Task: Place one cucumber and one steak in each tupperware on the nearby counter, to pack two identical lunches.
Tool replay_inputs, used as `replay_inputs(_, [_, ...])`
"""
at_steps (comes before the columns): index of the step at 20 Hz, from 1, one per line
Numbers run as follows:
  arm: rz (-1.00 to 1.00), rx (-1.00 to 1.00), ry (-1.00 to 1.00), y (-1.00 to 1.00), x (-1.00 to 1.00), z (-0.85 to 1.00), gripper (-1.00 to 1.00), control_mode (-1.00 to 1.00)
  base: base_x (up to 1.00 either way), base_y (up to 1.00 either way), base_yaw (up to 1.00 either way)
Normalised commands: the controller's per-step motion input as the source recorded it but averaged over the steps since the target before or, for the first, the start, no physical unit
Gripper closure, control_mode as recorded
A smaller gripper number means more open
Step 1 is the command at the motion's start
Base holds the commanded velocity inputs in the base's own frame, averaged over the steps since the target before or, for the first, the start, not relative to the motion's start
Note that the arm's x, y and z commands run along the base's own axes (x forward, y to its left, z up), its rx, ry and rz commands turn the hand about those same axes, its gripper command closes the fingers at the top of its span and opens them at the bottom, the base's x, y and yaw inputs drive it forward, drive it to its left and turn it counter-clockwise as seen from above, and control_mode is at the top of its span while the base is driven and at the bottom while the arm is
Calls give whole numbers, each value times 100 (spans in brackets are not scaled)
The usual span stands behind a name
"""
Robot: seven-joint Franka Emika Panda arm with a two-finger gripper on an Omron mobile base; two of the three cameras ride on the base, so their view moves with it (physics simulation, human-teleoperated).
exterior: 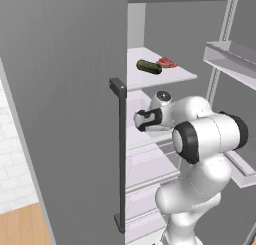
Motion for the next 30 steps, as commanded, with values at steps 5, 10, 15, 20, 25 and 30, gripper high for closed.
replay_inputs(5, [0,-2,0,2,71,-37,-100,-100,0,0,0])
replay_inputs(10, [0,-2,0,3,70,-39,100,-100,0,0,0])
replay_inputs(15, [0,-7,-3,7,12,-60,100,-100,0,0,0])
replay_inputs(20, [0,-6,-17,2,-66,-49,100,-100,0,0,0])
replay_inputs(25, [0,0,-3,0,-100,0,100,-100,0,0,0])
replay_inputs(30, [0,0,0,0,-100,62,100,-100,0,0,0])
